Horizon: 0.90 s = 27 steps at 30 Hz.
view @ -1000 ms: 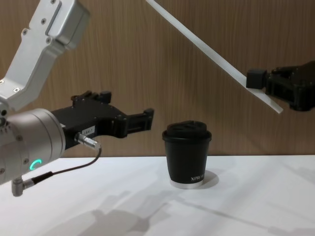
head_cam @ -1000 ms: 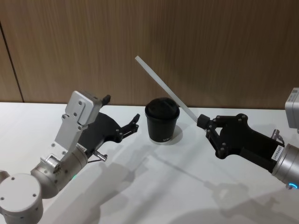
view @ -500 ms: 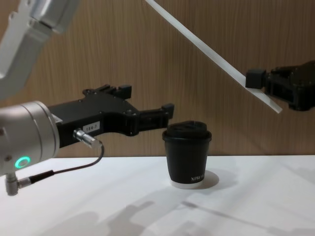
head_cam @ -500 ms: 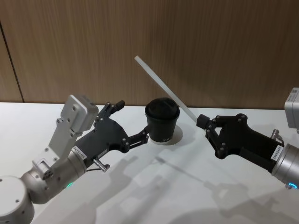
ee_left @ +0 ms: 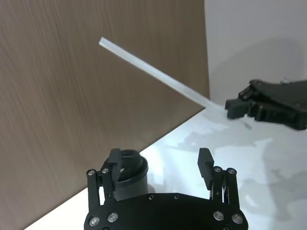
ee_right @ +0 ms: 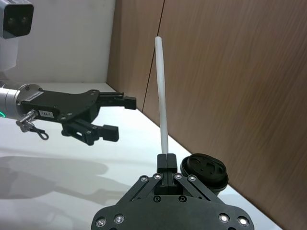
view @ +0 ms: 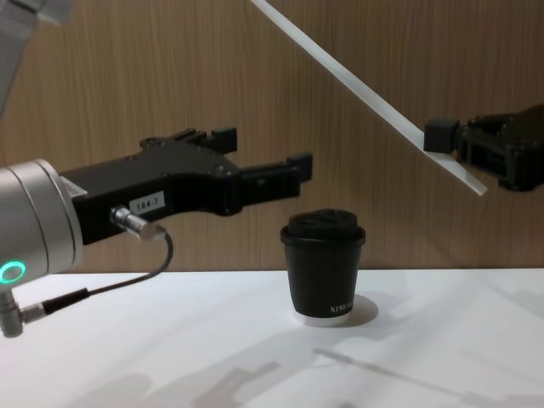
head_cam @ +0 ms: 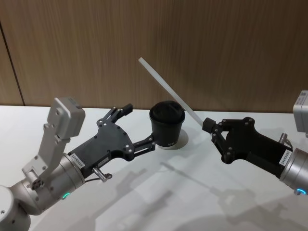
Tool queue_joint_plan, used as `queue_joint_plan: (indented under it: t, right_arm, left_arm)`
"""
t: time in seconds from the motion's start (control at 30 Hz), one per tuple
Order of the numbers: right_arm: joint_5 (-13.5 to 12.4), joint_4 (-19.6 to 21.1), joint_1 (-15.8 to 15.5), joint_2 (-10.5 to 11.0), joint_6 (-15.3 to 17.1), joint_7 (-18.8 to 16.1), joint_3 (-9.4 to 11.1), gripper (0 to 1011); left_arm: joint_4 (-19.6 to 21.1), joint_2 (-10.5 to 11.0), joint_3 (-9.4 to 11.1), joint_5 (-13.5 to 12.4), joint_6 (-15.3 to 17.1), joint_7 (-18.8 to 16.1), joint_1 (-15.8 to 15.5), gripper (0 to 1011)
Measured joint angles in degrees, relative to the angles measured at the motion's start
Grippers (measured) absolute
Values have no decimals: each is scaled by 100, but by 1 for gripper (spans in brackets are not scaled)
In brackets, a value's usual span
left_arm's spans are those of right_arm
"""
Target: Pick up the straw with one hand, pass it to the other hand, and insert it into the cup.
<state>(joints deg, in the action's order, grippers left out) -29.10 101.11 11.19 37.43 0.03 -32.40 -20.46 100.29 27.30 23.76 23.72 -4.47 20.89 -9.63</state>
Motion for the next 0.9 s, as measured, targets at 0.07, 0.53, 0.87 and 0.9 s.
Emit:
queue_joint_plan:
  t: [0.07,0.53,0.87,0.9]
  right_arm:
    - [0,0,0,0,0,0,0,0]
    - [0,0,-1,0,0,0,0,0]
    - [0,-1,-1,0,0,0,1,0]
    - [0,-1,-1,0,0,0,1,0]
  left_arm:
    - [-19,-40,-38,132,-49,84,20,1003]
    - [-374,-445,-206,985,-230,509,12,1003]
    - [-809,-830,-251,1700,-201,740,-131,1003]
    - [-849,-862,-251,1774,-183,767,-148,1003]
